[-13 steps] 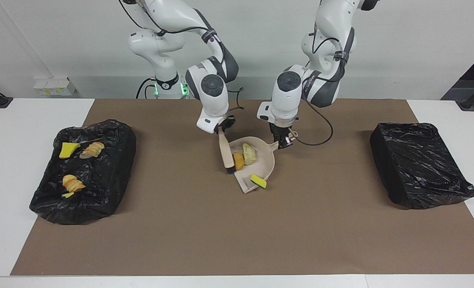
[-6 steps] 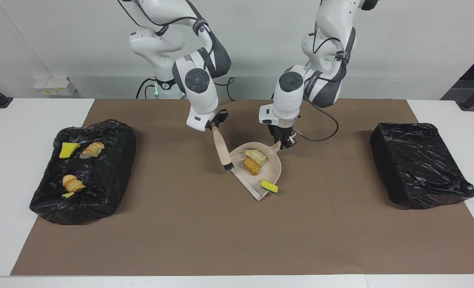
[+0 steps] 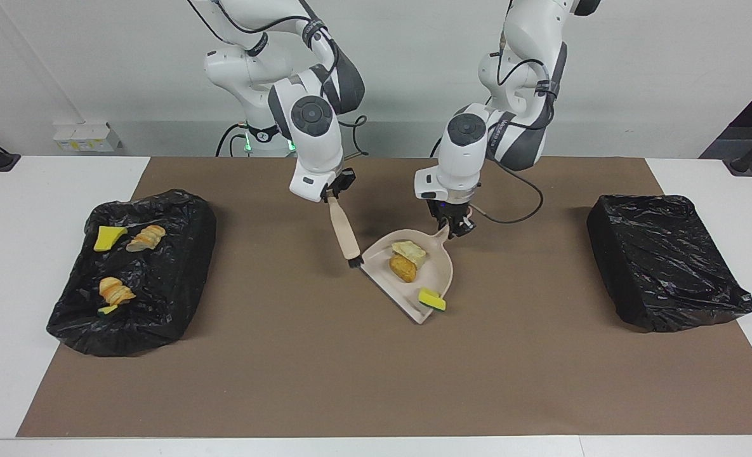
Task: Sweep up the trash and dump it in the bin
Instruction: 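Lift the dustpan with the left gripper toward the bin nearest it, then tip the dustpan with the left gripper to dump pieces into the bin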
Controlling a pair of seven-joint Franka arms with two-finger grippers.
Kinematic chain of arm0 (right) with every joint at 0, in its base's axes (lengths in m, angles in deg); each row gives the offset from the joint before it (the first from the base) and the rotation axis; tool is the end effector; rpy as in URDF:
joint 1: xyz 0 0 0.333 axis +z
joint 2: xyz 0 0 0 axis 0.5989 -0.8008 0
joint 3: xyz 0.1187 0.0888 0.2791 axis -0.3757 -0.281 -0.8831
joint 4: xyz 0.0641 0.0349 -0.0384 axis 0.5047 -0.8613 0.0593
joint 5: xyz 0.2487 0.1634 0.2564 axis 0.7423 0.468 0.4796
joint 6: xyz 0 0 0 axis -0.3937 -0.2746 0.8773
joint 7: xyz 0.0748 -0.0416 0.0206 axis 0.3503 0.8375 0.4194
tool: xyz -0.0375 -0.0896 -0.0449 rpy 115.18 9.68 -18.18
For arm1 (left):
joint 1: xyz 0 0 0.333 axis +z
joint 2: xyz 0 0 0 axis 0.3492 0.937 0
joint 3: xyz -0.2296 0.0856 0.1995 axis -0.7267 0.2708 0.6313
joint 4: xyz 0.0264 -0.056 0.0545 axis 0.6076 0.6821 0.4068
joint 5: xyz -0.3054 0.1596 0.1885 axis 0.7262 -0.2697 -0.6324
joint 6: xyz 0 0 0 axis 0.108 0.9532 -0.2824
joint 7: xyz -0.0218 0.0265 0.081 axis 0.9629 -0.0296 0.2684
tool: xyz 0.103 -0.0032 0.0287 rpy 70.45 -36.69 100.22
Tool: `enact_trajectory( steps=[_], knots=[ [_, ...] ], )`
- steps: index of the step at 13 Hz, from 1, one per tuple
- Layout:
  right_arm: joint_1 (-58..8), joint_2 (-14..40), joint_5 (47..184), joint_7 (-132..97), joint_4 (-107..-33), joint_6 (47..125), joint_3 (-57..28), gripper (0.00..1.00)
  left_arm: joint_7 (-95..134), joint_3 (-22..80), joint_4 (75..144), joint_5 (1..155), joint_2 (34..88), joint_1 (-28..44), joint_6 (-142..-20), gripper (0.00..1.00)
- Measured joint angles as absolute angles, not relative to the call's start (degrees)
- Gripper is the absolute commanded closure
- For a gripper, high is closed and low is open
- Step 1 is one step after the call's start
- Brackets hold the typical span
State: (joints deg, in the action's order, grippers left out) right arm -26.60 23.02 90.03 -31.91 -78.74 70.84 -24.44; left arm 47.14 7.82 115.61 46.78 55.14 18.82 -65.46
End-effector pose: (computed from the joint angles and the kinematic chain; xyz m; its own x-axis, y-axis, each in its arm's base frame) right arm 0.4827 0.2556 0.4151 0.9060 0.3302 -0.2649 0.3214 -0.9438 -0.0773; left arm 0.5205 -0.2388 0.4229 0.7517 -0.6582 0.0414 -0.6545 -0.7522 -0.0759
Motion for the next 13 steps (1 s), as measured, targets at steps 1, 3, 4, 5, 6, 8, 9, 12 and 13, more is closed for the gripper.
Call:
enact_trajectory(
  steps=[1,3,4,5,6,8,9,12,13],
  knots=[
    [-26.3,23.0,90.1,-34.3,-78.8,70.8,-24.6,1.0,47.0,9.8,115.6,48.7,53.5,18.9,-64.7,1.0],
    [-24.1,23.1,90.1,-39.8,-79.1,70.8,-24.7,1.0,47.1,14.3,115.6,51.4,50.3,19.0,-63.3,1.0],
    [-22.4,23.1,90.1,-42.7,-79.2,70.8,-24.8,1.0,47.1,16.2,115.6,51.8,49.2,19.0,-63.0,1.0],
    [-20.5,23.1,90.1,-45.9,-79.4,70.8,-24.9,1.0,47.1,18.1,115.6,52.0,48.3,19.1,-62.8,1.0],
    [-18.3,23.0,90.1,-48.8,-79.6,70.8,-25.0,1.0,47.1,19.9,115.4,52.1,47.6,19.2,-61.7,1.0],
    [-13.6,23.0,90.2,-55.8,-80.3,71.4,-25.1,1.0,47.1,23.8,113.4,52.3,46.9,19.2,-56.0,1.0],
    [-11.1,22.8,90.2,-59.2,-81.1,72.3,-25.1,1.0,47.3,26.4,111.9,52.4,46.8,19.2,-53.1,1.0],
    [-4.9,20.8,90.3,-69.1,-83.3,79.0,-25.3,1.0,52.2,34.1,110.0,52.7,46.8,19.3,-50.4,1.0],
    [-3.6,19.7,90.3,-70.9,-83.8,81.3,-25.3,1.0,55.1,36.9,109.8,52.7,46.8,19.3,-50.2,1.0]
  ],
)
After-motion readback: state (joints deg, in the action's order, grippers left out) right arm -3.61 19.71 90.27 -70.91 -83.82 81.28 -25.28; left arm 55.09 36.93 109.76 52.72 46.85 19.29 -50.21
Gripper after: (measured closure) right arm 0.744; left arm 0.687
